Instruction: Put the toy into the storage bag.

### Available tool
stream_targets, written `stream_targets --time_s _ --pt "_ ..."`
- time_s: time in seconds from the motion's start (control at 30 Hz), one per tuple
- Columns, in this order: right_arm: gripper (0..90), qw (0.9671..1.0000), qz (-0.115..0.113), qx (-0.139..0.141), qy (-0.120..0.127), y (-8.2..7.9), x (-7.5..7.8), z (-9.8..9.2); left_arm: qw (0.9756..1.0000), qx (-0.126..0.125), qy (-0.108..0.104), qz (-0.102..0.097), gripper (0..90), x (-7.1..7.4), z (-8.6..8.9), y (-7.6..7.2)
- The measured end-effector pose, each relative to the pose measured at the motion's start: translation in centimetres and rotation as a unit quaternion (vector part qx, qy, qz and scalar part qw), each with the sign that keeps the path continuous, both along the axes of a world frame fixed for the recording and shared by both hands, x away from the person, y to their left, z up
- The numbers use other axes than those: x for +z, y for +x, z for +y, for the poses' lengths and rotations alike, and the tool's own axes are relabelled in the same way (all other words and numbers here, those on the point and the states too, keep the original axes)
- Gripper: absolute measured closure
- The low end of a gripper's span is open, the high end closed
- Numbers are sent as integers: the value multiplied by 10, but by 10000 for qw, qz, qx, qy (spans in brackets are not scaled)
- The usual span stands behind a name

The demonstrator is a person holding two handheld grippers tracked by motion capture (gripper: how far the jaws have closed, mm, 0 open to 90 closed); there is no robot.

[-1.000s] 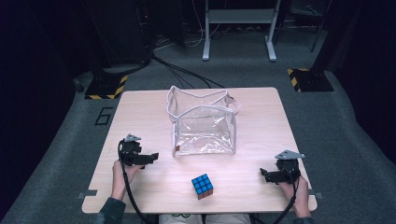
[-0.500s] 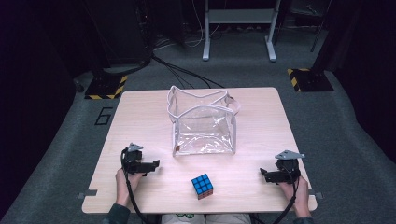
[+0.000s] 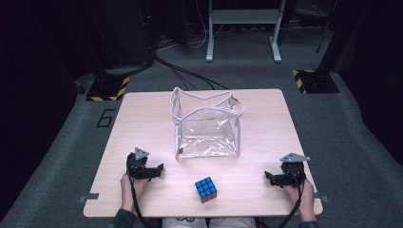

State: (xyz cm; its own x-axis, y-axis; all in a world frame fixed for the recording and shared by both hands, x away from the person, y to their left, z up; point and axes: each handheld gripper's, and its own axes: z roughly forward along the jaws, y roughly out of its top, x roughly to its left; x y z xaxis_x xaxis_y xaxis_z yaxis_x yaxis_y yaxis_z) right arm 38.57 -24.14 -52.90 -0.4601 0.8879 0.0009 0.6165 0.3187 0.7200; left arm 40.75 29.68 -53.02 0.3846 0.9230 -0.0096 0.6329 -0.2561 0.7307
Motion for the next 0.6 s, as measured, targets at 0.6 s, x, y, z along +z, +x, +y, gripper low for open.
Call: stream_targets --time_s 0.6 --pt "29 10000 -38 -60 4 -1 0 1 10000 42 8 -13 77 0 -2 1"
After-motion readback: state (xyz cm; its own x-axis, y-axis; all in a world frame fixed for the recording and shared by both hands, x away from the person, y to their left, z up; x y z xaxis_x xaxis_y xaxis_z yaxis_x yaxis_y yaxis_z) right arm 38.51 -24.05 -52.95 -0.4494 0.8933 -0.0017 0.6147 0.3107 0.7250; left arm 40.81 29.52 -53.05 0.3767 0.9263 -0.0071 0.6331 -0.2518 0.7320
